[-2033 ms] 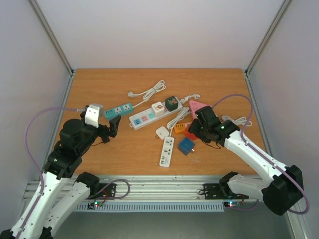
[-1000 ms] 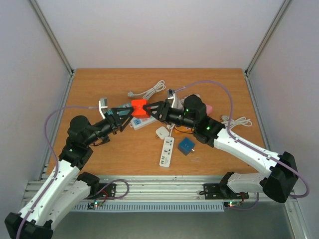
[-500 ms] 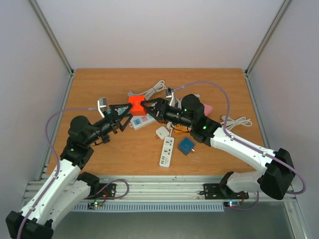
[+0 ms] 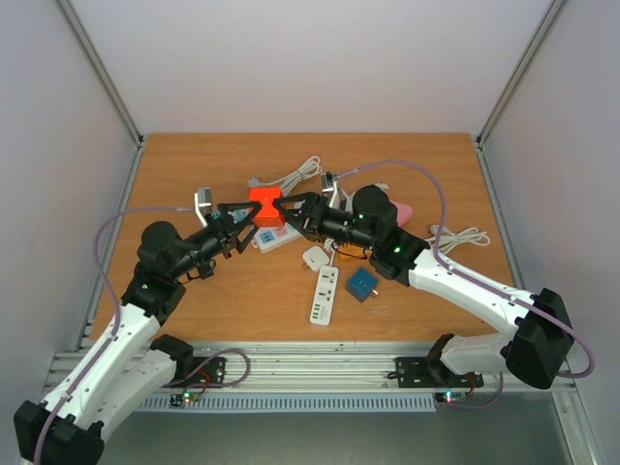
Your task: Insert the plug
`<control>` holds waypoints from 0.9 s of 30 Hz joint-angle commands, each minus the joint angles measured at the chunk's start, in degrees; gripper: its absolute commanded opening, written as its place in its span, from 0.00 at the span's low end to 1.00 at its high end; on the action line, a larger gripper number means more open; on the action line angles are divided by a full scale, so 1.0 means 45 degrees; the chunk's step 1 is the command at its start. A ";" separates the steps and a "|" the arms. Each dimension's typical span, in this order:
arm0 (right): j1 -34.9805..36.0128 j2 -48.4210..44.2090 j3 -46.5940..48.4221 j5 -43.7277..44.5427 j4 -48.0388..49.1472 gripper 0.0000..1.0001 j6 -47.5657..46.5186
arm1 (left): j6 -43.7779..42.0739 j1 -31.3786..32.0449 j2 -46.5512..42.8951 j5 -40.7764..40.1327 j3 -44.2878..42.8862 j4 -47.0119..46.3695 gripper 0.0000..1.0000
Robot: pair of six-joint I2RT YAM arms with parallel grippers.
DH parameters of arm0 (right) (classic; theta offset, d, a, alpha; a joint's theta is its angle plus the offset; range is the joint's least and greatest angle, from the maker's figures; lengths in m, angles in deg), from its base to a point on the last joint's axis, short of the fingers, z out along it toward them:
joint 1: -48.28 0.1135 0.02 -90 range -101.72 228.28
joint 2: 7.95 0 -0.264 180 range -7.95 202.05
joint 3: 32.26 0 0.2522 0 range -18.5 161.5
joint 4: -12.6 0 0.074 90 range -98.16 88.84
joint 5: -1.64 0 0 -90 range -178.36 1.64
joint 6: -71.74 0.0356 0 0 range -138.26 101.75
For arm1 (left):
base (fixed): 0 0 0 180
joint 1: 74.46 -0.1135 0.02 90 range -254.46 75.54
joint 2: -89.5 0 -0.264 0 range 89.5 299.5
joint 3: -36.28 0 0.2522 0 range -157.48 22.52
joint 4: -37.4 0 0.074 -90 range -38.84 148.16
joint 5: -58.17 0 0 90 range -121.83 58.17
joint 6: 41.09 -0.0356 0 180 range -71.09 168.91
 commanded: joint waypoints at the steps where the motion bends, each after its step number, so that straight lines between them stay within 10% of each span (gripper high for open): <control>1: 0.0126 -0.0121 -0.0009 -0.0317 0.1187 0.53 0.0230 | 0.0671 0.0047 0.0392 0.0614 0.0244 -0.1520 0.78; 8: 0.0116 -0.0041 -0.0109 -0.0256 0.1021 0.56 -0.0026 | 0.0659 0.0047 0.0410 0.0568 0.0489 -0.1662 0.56; 12: 0.0105 -0.0728 -0.0346 0.0195 -0.0301 0.81 -0.1973 | -0.0421 0.0028 0.0279 0.0447 0.0468 -0.0789 0.51; 18: 0.0029 -0.1684 0.0502 -0.0342 -0.4392 0.98 -0.8035 | -0.4175 -0.0087 0.0795 0.1437 -0.0459 0.2351 0.51; 27: 0.0915 -0.0975 0.1990 0.1657 -0.8673 0.95 -1.5626 | -0.6704 -0.0162 0.1611 0.2662 -0.1742 0.5683 0.52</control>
